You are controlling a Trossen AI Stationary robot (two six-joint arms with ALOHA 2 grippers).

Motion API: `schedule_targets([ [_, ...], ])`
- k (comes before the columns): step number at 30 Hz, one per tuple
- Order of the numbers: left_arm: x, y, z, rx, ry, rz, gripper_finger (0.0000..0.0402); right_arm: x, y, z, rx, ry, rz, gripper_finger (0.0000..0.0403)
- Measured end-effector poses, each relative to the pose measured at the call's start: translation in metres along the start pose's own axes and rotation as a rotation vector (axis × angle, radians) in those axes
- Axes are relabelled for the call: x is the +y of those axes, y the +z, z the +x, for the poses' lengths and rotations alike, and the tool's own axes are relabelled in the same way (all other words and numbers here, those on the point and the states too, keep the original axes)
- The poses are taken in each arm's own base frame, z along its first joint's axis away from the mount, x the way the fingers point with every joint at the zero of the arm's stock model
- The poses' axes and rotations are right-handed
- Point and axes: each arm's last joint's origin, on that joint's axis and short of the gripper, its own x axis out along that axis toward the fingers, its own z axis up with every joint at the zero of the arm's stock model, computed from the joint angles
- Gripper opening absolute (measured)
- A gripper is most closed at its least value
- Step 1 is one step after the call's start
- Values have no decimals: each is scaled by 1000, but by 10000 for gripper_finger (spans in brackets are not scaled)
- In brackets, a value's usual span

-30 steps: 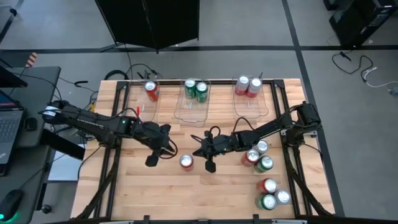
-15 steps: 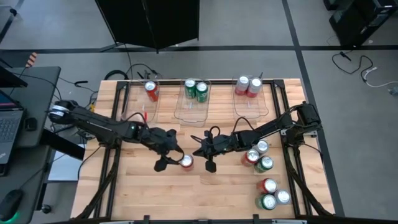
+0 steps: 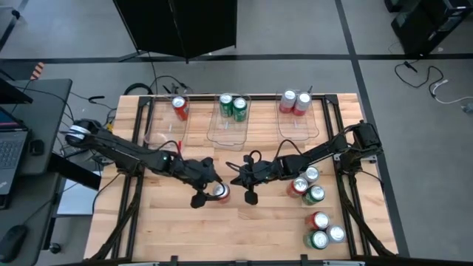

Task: Sort soda cans
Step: Put the left red soda can into the left transparent bin

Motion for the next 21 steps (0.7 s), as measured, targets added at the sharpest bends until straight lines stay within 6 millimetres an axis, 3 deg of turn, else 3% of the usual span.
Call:
schedule_targets([
  [11,3,-5,20,-9,32,-4,374,-1,-1,0,9,-14,-8,0],
  [18,4,-6,25,-6,62,-4,289,-1,-1,0,11,-28,-23,0],
  [21,4,-5,18,-6,74,-5,284,-1,-1,0,11,-28,-27,0],
])
